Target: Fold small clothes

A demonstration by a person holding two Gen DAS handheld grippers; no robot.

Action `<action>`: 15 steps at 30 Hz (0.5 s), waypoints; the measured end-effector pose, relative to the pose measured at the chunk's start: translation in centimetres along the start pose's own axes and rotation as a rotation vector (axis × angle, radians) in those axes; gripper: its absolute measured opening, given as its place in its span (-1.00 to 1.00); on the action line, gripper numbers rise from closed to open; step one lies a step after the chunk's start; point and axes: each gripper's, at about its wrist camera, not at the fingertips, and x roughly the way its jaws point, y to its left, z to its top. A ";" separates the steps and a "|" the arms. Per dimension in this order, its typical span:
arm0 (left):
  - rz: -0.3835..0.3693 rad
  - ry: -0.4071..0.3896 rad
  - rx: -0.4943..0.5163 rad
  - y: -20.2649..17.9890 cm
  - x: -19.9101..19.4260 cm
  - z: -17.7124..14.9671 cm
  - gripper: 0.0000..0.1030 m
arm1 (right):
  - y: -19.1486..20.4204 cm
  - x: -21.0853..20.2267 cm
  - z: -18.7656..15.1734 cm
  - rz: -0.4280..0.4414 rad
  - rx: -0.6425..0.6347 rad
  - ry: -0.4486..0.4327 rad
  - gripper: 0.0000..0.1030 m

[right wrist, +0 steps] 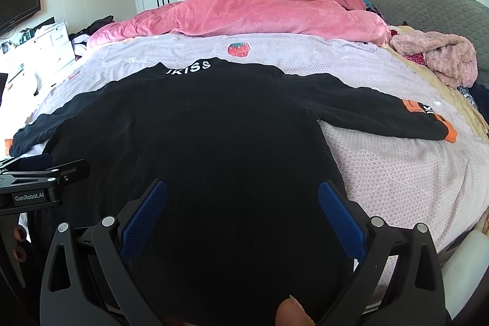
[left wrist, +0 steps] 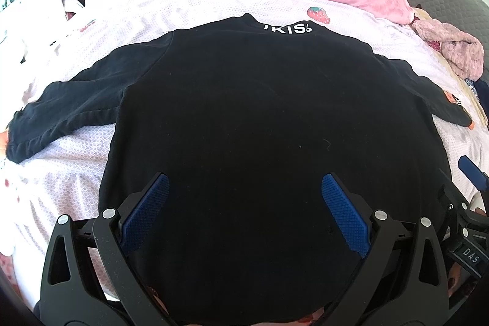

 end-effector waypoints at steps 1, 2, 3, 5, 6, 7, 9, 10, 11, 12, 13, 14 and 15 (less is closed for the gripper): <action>-0.003 -0.002 -0.001 0.0 0.0 0.0 0.82 | 0.0 0.0 0.0 -0.002 -0.002 0.000 0.92; -0.001 -0.003 0.000 0.0 0.0 0.0 0.82 | 0.0 0.0 0.0 -0.002 -0.002 0.001 0.92; 0.002 -0.003 0.002 0.0 0.0 0.0 0.82 | 0.0 0.0 0.0 0.000 -0.001 -0.001 0.92; -0.003 -0.003 -0.002 0.0 0.0 0.0 0.82 | 0.0 0.0 0.0 -0.003 -0.002 0.001 0.92; -0.001 -0.004 -0.001 0.0 -0.1 0.0 0.82 | 0.0 0.0 0.0 -0.001 -0.001 0.001 0.92; 0.002 -0.004 0.000 0.0 0.0 0.0 0.82 | 0.0 0.0 0.0 0.001 0.000 0.001 0.92; -0.001 -0.003 -0.002 0.0 -0.1 0.0 0.82 | 0.1 0.0 0.0 -0.002 -0.002 0.002 0.92; 0.000 -0.002 -0.001 0.0 -0.1 0.0 0.82 | 0.0 0.0 0.0 0.000 0.000 0.004 0.92; 0.001 -0.002 0.000 0.0 -0.1 0.0 0.82 | 0.0 0.0 -0.1 0.003 0.002 0.003 0.92; -0.001 -0.002 -0.001 0.0 -0.1 0.0 0.82 | 0.0 0.0 -0.1 0.002 0.001 0.002 0.92; -0.002 -0.003 -0.001 -0.1 -0.1 0.0 0.82 | 0.1 -0.1 -0.1 0.000 -0.002 0.002 0.92; -0.001 -0.003 0.000 -0.1 -0.1 0.1 0.82 | 0.1 -0.1 -0.1 -0.001 -0.003 0.003 0.92; -0.002 -0.003 0.001 -0.2 -0.1 0.0 0.82 | 0.1 -0.1 -0.1 0.001 -0.001 0.001 0.92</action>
